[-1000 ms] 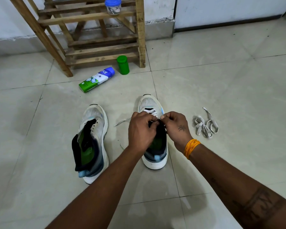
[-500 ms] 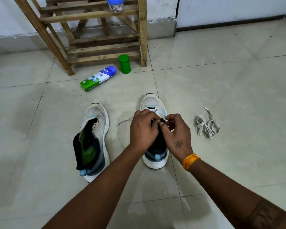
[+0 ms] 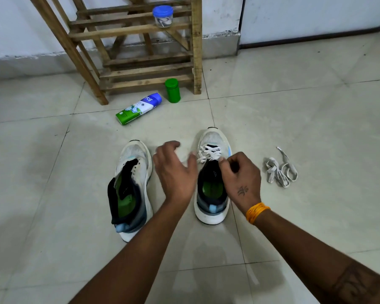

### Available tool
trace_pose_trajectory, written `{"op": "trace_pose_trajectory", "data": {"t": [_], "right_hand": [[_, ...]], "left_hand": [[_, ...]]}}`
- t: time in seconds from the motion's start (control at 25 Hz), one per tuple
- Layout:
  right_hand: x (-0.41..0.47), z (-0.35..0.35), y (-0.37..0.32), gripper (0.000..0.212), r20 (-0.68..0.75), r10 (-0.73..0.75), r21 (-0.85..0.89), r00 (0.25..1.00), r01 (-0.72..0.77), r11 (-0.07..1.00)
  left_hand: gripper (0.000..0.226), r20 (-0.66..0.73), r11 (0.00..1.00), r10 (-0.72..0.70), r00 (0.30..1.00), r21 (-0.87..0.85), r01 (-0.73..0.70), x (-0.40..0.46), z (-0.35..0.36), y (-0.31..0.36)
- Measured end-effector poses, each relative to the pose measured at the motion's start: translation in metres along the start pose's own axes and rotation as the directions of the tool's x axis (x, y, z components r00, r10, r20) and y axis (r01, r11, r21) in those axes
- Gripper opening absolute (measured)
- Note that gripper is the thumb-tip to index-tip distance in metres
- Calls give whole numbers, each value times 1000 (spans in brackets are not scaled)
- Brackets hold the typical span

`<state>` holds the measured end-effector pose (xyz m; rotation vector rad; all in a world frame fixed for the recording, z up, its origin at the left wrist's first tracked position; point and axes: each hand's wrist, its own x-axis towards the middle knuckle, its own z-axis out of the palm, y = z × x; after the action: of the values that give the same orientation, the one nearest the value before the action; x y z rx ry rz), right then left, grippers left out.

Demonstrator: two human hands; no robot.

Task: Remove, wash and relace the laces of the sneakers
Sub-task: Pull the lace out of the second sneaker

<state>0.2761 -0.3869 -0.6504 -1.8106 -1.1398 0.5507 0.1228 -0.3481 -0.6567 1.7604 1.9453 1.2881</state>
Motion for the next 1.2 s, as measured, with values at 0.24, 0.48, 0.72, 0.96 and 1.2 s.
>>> {"op": "trace_pose_trajectory", "data": {"t": [0.24, 0.48, 0.72, 0.96, 1.2], "right_hand": [[49, -5, -29, 8, 464, -155, -321, 872, 329, 888], [43, 10, -20, 18, 427, -411, -446, 805, 583, 679], [66, -11, -8, 17, 184, -122, -475, 975, 197, 858], [33, 13, -28, 15, 533, -499, -534, 683, 730, 427], [34, 21, -20, 16, 532, -544, -524, 648, 757, 389]], "left_hand": [[17, 271, 993, 109, 956, 16, -118, -19, 3, 6], [22, 193, 998, -51, 980, 48, 42, -25, 2, 12], [23, 162, 996, -40, 986, 81, 27, -32, 0, 9], [21, 173, 994, 65, 983, 78, -80, -36, 4, 8], [26, 169, 991, 111, 979, 49, -121, -38, 4, -1]]}}
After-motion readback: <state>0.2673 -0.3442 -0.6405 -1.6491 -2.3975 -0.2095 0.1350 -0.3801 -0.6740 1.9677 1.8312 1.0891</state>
